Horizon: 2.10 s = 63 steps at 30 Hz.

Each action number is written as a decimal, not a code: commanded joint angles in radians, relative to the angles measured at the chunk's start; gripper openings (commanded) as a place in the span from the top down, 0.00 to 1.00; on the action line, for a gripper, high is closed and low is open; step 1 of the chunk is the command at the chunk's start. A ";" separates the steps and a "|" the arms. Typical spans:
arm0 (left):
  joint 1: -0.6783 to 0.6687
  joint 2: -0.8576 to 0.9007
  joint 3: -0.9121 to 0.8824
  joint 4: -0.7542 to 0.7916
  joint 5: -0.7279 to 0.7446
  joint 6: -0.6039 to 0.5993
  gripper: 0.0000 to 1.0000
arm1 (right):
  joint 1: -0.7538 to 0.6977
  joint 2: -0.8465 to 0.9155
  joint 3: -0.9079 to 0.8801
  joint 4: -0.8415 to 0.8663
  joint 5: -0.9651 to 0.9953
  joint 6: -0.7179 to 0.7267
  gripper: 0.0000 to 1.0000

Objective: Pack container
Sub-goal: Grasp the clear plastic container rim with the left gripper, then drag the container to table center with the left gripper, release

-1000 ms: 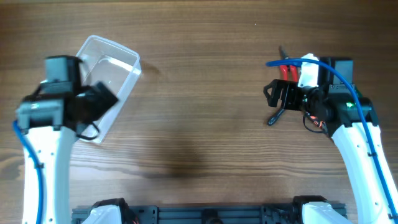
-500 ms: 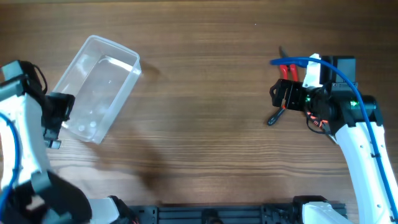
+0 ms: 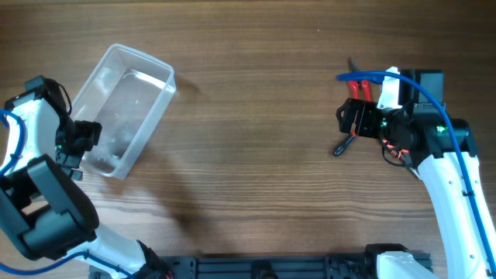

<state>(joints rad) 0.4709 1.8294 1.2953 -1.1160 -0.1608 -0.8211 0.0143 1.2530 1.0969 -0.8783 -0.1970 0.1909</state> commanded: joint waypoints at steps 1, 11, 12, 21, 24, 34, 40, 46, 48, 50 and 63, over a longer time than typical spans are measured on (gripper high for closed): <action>0.004 0.024 0.013 0.002 -0.020 0.010 0.04 | -0.003 0.001 0.027 0.003 0.021 0.018 0.00; 0.004 0.024 0.013 0.002 -0.021 0.010 0.09 | -0.003 0.001 0.027 0.002 0.021 0.019 0.00; 0.004 0.024 0.013 0.002 -0.021 0.010 0.13 | -0.003 0.001 0.027 0.002 0.021 0.018 0.00; 0.004 0.024 0.013 0.002 -0.021 0.010 0.64 | -0.003 0.001 0.027 0.002 0.021 0.019 0.00; 0.004 0.024 0.013 0.002 -0.020 0.010 0.76 | -0.003 0.001 0.027 0.002 0.021 0.018 0.00; 0.004 0.024 0.013 0.002 -0.012 0.009 0.96 | -0.003 0.001 0.027 0.000 0.021 0.019 0.00; 0.004 0.024 0.013 0.002 0.001 0.010 0.96 | -0.003 0.001 0.027 0.000 0.021 0.019 0.00; -0.003 0.001 0.015 0.009 0.029 0.037 0.96 | -0.003 0.001 0.027 0.001 0.021 0.018 0.00; -0.021 -0.021 0.023 0.010 0.029 0.068 0.96 | -0.003 0.001 0.027 0.001 0.022 0.018 0.00; -0.054 -0.058 0.035 0.022 0.031 0.113 0.96 | -0.003 0.001 0.027 -0.002 0.026 0.018 0.00; -0.481 -0.317 0.041 0.126 0.131 0.588 0.96 | -0.015 -0.090 0.112 -0.069 0.440 0.164 0.00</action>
<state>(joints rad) 0.0834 1.5398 1.3205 -0.9977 -0.0818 -0.4026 0.0120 1.2179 1.1561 -0.9428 0.1337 0.3058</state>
